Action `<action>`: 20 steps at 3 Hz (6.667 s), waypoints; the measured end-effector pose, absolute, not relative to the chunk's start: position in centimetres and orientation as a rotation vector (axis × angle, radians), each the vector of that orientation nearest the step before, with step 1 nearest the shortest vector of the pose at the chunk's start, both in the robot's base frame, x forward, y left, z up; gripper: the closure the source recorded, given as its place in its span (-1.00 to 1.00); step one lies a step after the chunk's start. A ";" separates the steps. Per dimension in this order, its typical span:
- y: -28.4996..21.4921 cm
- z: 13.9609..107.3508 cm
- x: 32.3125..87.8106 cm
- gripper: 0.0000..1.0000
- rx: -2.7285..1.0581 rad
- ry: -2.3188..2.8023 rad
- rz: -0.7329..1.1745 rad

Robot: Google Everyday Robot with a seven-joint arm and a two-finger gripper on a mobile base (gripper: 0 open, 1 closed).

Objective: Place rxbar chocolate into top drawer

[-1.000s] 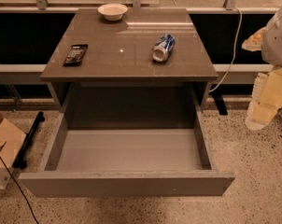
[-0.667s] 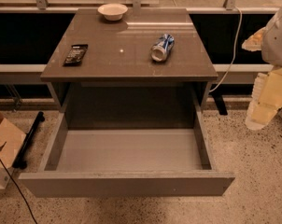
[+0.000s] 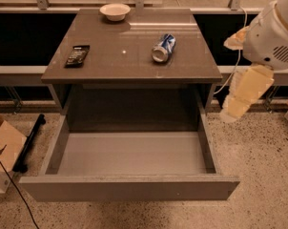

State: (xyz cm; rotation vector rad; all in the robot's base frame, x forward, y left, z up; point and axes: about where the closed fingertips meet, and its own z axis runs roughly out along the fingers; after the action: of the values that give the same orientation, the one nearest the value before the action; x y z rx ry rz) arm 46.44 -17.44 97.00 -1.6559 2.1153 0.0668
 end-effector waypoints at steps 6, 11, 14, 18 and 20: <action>0.1 94.2 60.7 -1.00 -1.443 1.889 0.522; 12.1 88.2 73.6 -1.00 -1.407 1.711 0.562; 19.5 85.7 77.3 -1.00 -1.511 1.660 0.686; 24.0 82.4 77.3 -0.69 -1.577 1.689 0.799; 23.1 82.0 77.1 0.40 -1.567 1.714 0.806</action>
Offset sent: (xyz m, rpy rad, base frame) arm 0.0636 0.0838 -0.0159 0.3540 -0.0186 0.0238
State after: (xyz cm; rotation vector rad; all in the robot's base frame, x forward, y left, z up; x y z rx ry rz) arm 77.13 23.11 82.02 -1.5675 1.7144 0.8061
